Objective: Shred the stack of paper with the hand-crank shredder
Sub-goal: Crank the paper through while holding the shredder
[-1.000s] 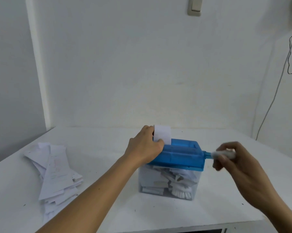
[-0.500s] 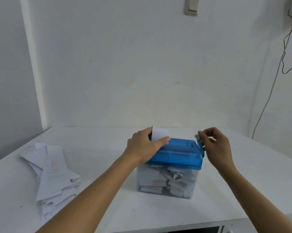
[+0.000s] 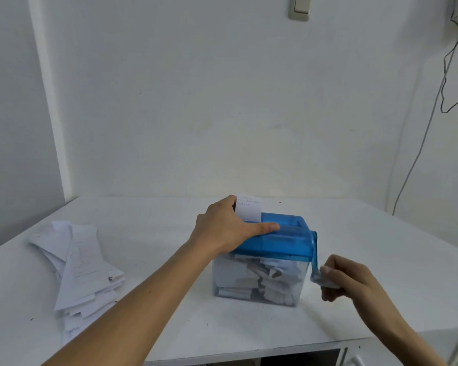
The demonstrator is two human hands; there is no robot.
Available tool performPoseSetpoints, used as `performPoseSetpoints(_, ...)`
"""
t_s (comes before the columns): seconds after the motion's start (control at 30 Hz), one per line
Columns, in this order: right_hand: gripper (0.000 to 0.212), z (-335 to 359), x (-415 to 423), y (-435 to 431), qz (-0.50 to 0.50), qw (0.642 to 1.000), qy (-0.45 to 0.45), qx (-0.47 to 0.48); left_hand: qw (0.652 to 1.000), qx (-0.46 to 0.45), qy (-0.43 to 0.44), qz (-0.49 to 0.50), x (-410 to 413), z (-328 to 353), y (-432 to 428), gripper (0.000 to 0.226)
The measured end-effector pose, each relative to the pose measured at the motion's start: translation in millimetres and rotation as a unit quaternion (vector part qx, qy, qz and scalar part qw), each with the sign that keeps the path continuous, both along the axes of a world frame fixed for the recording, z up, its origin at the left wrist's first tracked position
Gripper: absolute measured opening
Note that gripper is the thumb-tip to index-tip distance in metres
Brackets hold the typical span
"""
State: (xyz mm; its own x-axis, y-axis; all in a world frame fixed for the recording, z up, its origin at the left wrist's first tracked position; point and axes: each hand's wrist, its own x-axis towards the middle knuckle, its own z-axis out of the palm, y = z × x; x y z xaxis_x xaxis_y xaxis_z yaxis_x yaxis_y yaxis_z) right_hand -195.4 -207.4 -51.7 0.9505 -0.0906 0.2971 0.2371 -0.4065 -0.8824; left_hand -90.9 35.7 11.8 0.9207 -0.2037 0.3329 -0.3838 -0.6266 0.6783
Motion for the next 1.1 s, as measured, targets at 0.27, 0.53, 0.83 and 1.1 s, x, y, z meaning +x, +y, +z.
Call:
performPoseSetpoints(0.27,0.049,49.5,18.8,11.1,-0.028,0.981,-0.194,0.014,1.000,0.010,-0.009,-0.014,1.9,-1.1,1.7,0.083)
performPoseSetpoints(0.53,0.025,70.3,75.8,16.9,-0.155,0.955,-0.227,0.109,1.000,-0.010,-0.010,-0.020,4.1,-3.3,0.4,0.095)
performPoseSetpoints(0.83,0.039,55.0,95.7,17.5,-0.219,0.950,-0.215,0.051,0.999,-0.041,-0.003,-0.010,4.8,-5.0,0.8,0.124)
performPoseSetpoints(1.1,0.060,-26.4,75.1,7.7,-0.134,0.990,0.011,-0.038,0.999,-0.034,-0.003,-0.005,6.1,-5.4,-0.5,0.104)
